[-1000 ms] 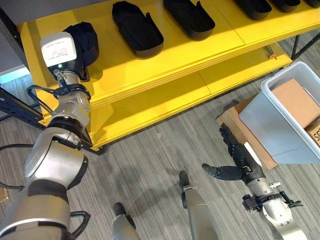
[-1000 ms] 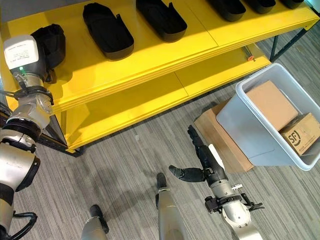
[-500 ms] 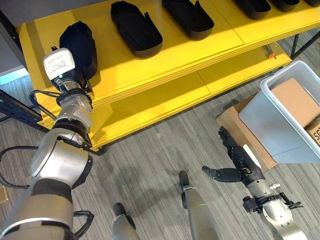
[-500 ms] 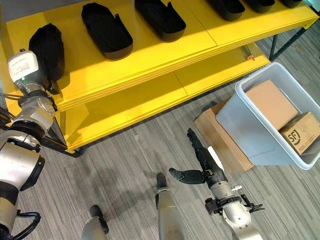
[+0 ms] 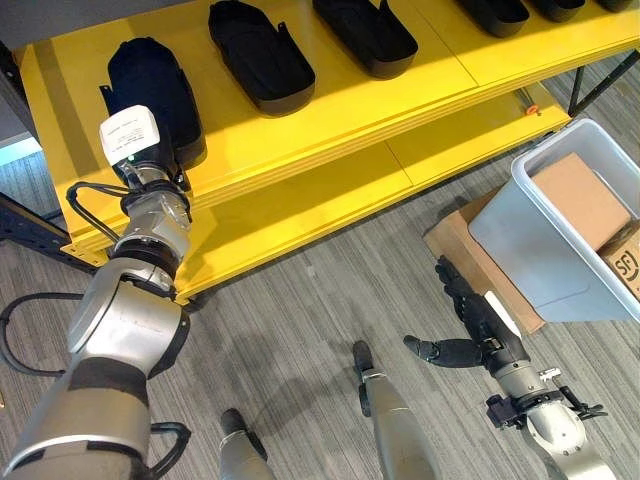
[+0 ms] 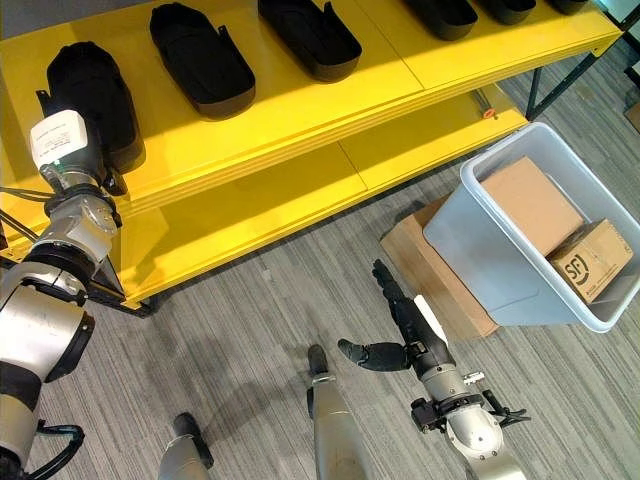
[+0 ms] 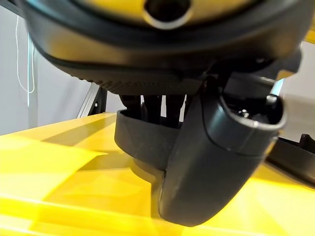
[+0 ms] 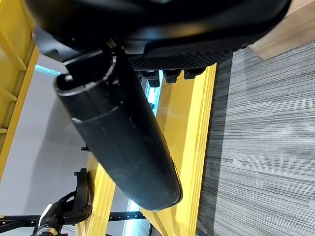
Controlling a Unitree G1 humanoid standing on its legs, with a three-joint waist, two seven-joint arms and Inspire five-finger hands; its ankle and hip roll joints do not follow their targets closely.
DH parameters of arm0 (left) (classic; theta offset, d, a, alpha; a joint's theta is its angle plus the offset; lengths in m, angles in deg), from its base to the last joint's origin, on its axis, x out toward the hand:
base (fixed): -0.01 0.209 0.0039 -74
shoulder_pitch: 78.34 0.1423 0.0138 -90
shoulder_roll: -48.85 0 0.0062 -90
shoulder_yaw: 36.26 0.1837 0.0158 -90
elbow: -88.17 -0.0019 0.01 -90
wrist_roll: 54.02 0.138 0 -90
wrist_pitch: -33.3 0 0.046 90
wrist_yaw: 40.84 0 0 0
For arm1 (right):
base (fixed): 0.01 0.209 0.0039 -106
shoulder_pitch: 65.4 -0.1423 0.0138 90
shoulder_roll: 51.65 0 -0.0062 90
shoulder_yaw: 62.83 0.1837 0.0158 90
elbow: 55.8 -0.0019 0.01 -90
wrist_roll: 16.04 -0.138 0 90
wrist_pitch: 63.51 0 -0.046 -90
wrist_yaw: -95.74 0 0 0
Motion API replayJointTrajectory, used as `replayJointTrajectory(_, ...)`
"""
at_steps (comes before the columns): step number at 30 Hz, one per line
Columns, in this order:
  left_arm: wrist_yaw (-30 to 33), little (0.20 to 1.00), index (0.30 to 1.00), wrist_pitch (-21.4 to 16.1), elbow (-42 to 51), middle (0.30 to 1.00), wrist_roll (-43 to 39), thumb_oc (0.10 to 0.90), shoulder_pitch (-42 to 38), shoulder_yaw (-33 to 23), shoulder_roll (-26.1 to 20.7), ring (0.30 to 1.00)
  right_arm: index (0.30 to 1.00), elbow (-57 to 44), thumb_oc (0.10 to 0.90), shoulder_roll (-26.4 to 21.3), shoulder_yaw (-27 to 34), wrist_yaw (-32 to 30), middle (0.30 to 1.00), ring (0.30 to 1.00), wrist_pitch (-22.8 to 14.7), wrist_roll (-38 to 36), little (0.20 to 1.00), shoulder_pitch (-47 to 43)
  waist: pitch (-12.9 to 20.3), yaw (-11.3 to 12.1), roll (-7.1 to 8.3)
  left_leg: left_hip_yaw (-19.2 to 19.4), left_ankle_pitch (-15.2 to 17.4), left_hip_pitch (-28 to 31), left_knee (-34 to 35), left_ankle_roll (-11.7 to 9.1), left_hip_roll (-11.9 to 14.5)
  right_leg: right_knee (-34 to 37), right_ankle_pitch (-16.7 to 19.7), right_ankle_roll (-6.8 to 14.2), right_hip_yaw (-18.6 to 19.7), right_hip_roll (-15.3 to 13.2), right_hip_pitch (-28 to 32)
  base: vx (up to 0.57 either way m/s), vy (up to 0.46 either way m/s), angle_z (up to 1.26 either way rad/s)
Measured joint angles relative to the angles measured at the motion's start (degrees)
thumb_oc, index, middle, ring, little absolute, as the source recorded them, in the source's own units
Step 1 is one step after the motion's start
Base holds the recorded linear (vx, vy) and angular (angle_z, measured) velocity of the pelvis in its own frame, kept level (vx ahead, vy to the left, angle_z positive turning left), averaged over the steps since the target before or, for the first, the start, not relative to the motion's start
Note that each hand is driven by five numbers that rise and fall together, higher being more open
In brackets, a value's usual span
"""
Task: Move parts from the plastic box to the shelf.
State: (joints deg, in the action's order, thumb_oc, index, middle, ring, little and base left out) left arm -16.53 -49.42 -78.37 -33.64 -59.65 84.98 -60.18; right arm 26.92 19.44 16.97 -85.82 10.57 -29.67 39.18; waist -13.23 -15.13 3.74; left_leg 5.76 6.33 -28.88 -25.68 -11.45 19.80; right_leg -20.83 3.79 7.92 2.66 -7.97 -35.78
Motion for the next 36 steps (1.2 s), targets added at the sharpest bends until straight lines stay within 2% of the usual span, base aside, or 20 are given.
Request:
replayJointTrajectory(17, -1.0, 1.000, 1.000, -0.1, 0.0, 1.000, -2.0, 0.900, 0.0, 0.0, -0.1, 1.000, 1.000, 0.0, 0.900, 0.0, 0.3, 0.8, 1.000, 1.000, 0.8, 0.0, 1.000, 1.0, 0.1, 0.3, -0.07, 0.1, 0.0, -0.4, -0.2, 0.0, 0.0, -1.0, -0.1, -0.1, 0.3, 0.1, -1.0, 0.00, 0.000, 0.00)
replayJointTrajectory(24, -2.3, 1.000, 1.000, -1.2, 1.4, 1.000, -2.0, 0.900, 0.1, 0.1, -0.1, 1.000, 1.000, 0.0, 0.900, 0.0, 0.3, 0.8, 1.000, 1.000, 0.9, 0.0, 1.000, 1.2, 0.1, 1.4, -0.08, -0.2, 0.0, -0.4, -0.4, 0.0, 0.0, -1.6, -0.3, -0.2, 0.1, 0.0, -0.9, 0.00, 0.000, 0.01)
replayJointTrajectory(31, -2.1, 1.000, 1.000, -2.8, 7.8, 1.000, -2.2, 0.900, 2.5, 0.0, -0.4, 1.000, 1.000, 0.1, 0.900, 0.0, 0.3, 0.6, 1.000, 1.000, 1.0, 0.1, 1.000, 1.2, 0.1, 2.9, -0.13, -1.2, -0.3, 0.0, -0.3, -0.2, -0.3, -3.4, -1.4, -0.4, -0.6, -0.3, -0.6, -0.03, -0.002, 0.06)
replayJointTrajectory(33, -2.1, 1.000, 1.000, -3.1, 9.5, 1.000, -2.2, 0.900, 3.4, 0.0, -0.5, 1.000, 1.000, 0.1, 0.900, 0.1, 0.3, 0.5, 1.000, 1.000, 1.0, 0.1, 1.000, 1.2, 0.0, 3.0, -0.18, -1.7, -1.2, -0.1, -0.3, -0.8, -0.6, -3.9, -1.3, -0.4, -0.8, -0.6, -0.7, -0.05, 0.000, 0.14)
replayJointTrajectory(34, -2.0, 1.000, 1.000, -3.6, 12.1, 1.000, -2.2, 0.900, 5.0, 0.0, -1.5, 1.000, 1.000, 0.2, 0.900, 0.0, 0.4, 0.5, 1.000, 1.000, 1.0, 0.1, 1.000, 1.1, 0.0, 2.9, -0.29, -1.6, -1.0, -0.1, 0.0, -0.2, -1.0, -3.9, -1.5, -0.3, -0.9, -1.0, -0.7, 0.00, 0.003, 0.09)
replayJointTrajectory(36, -2.0, 1.000, 1.000, -3.7, 13.7, 1.000, -2.3, 0.900, 5.8, 0.0, -2.4, 1.000, 1.000, 0.2, 0.900, 0.0, 0.5, 0.5, 1.000, 1.000, 1.0, 0.1, 1.000, 1.2, 0.0, 3.2, -0.31, -1.6, -1.0, 0.0, 0.0, -0.1, -1.0, -3.6, -2.0, -0.2, -0.9, -1.0, -0.6, 0.00, 0.003, 0.02)
